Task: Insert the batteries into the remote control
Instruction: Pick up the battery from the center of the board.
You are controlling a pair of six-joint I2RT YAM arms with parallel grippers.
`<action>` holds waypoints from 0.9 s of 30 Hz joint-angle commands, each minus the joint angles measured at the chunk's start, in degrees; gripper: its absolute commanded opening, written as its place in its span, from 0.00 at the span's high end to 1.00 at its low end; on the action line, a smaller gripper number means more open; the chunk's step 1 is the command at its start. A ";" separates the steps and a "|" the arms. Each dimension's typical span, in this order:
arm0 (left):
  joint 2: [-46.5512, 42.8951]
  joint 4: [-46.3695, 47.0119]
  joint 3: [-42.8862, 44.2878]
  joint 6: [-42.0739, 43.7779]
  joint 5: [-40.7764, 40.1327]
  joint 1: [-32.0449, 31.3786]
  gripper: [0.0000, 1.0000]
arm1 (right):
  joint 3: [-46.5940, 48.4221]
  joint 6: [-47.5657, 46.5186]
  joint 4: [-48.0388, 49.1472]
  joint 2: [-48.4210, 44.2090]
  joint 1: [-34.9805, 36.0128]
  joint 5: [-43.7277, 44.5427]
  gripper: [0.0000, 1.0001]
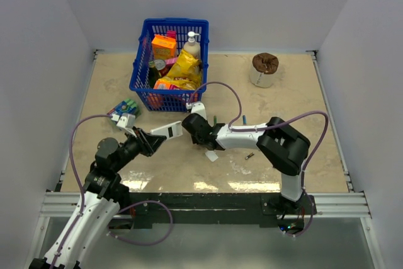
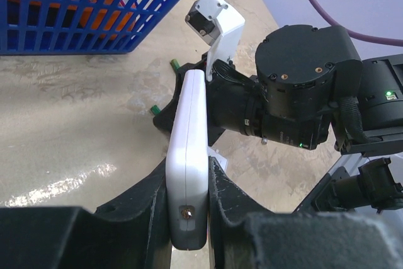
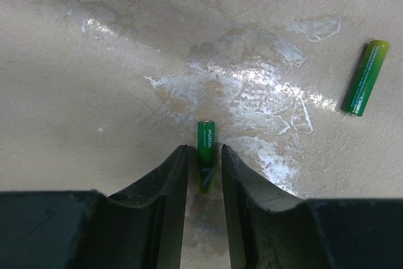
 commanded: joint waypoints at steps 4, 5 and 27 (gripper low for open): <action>-0.51 0.72 1.79 1.08 -0.56 -0.13 1.00 | 4.27 -1.32 -1.78 2.17 0.31 2.77 0.69; -0.59 0.64 1.70 1.08 -0.56 -0.13 1.00 | 4.36 -1.32 -2.05 2.25 0.31 2.85 0.69; 5.29 15.30 -1.99 -4.81 5.24 -0.21 1.00 | -4.77 -0.27 0.38 -26.81 0.31 -3.38 1.00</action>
